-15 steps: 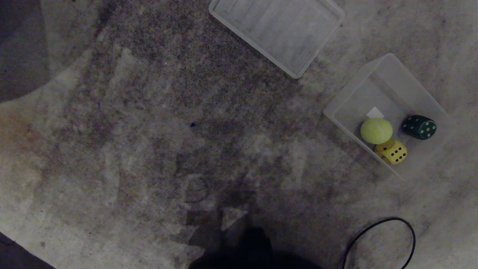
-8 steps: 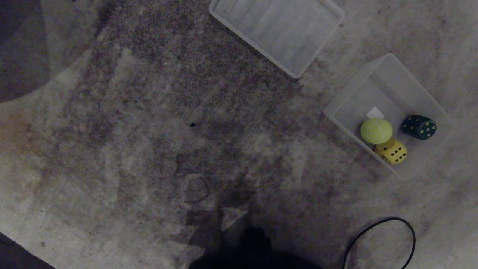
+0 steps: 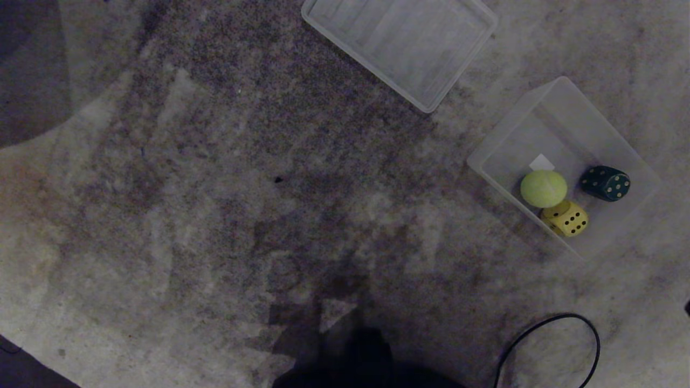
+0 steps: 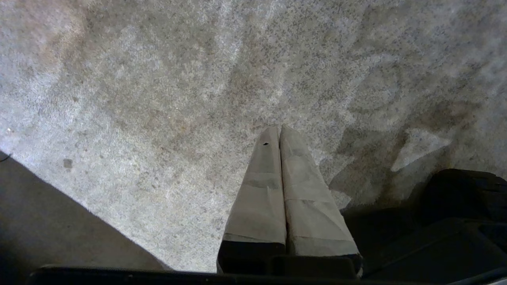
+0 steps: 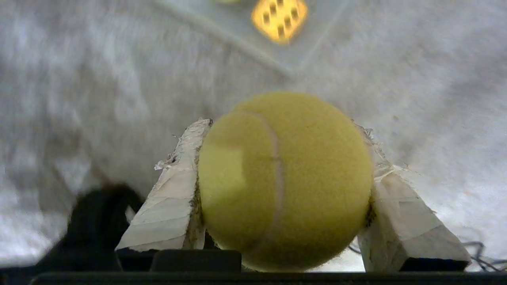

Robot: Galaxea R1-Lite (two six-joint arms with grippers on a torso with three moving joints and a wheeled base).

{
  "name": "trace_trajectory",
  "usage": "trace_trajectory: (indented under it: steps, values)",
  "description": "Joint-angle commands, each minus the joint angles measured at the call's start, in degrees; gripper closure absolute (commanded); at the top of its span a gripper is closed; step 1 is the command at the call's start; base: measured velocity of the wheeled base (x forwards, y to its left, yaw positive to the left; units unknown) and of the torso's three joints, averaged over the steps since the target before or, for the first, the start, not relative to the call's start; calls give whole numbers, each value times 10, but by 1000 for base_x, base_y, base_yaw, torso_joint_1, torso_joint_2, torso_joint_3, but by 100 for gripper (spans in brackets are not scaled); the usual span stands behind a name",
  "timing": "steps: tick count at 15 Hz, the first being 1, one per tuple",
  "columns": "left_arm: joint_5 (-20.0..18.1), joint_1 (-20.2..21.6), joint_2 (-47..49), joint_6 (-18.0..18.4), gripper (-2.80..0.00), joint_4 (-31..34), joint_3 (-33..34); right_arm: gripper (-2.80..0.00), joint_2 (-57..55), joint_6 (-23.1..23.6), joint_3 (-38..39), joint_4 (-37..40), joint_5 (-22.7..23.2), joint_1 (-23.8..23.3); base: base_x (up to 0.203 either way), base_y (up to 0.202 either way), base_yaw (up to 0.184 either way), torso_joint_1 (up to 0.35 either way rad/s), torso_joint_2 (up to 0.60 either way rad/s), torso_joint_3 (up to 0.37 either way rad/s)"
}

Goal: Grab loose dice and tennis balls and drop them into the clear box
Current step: Put the ball in the box, then pick up toys out of the box

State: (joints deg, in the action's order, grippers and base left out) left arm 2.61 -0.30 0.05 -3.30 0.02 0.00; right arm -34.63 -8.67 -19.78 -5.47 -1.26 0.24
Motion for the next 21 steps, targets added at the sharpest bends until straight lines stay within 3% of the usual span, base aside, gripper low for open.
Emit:
trace_trajectory:
  steps: [1, 5, 8, 10, 11, 17, 21]
  values:
    - [0, 0, 0, 0, 0, 0, 1, 0, -217, -9, -27, -106, -3, 2, 0, 0, 0, 0, 0, 0]
    - [0, 0, 0, 0, 0, 0, 1, 0, -422, -37, -90, -316, -11, 21, 0, 0, 0, 0, 0, 0]
    - [0, 0, 0, 0, 0, 0, 1, 0, -490, -85, -161, -385, -12, 60, 0, 0, 0, 0, 0, 0]
    - [0, 0, 0, 0, 0, 0, 1, 0, -513, -92, -173, -439, -10, 81, 0, 0, 0, 0, 0, 0]
    - [0, 0, 0, 0, 0, 0, 1, -280, -524, -91, -174, -465, -11, 89, 0, 0, 0, 0, 0, 0]
    - [0, 0, 0, 0, 0, 0, 1, -280, -493, -52, -155, -475, -11, 89, 0, 0, 0, 0, 0, 0]
    - [0, 0, 0, 0, 0, 0, 1, -280, -375, -48, -45, -449, -12, 76, 0, 0, 0, 0, 0, 0]
